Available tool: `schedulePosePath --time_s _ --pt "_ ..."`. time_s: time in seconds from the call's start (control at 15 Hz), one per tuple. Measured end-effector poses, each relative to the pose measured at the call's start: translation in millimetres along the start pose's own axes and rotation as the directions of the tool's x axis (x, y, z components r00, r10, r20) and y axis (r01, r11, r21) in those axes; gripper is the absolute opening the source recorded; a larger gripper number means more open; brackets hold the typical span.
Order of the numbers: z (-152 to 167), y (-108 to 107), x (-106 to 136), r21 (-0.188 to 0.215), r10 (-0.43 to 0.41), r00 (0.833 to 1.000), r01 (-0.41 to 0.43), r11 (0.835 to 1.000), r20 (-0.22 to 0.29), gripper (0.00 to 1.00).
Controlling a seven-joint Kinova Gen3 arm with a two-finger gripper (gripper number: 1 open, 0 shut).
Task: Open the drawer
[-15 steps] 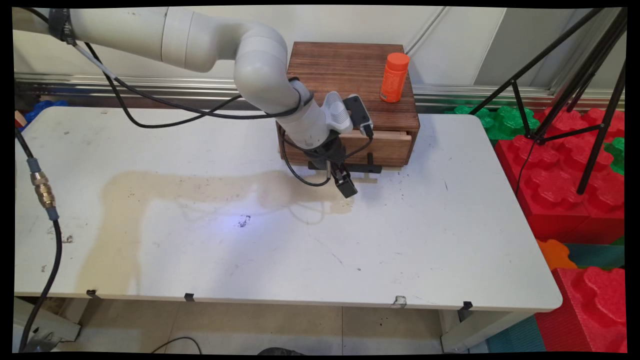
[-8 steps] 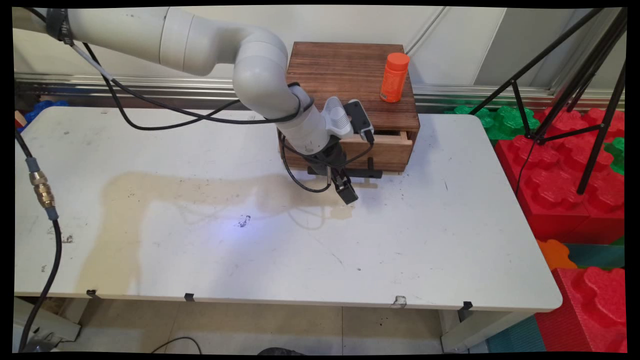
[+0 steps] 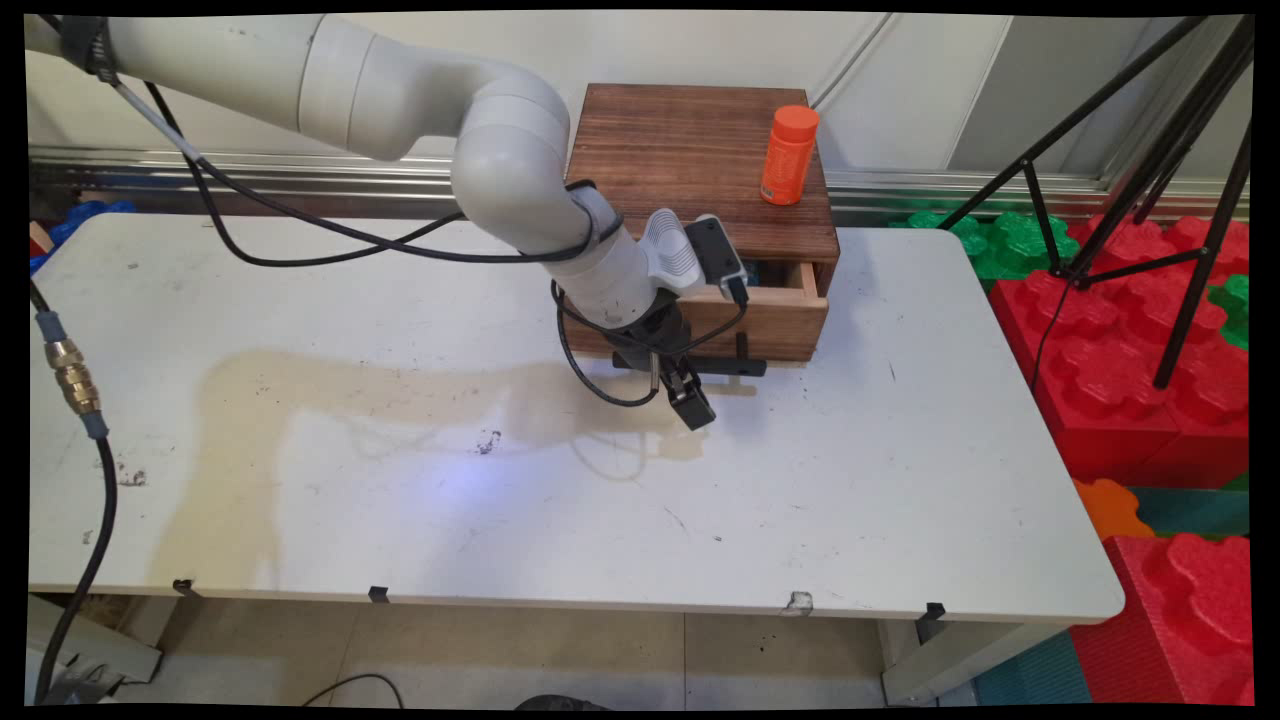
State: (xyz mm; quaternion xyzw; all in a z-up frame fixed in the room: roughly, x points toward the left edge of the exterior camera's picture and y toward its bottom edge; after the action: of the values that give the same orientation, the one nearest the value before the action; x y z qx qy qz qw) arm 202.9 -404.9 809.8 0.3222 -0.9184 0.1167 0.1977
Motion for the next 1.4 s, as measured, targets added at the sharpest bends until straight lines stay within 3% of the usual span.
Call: schedulePosePath --time_s 1.4 --pt "-14.5 53.3 -15.1 -0.04 0.004 1.0 -0.003 0.999 0.028 1.0"
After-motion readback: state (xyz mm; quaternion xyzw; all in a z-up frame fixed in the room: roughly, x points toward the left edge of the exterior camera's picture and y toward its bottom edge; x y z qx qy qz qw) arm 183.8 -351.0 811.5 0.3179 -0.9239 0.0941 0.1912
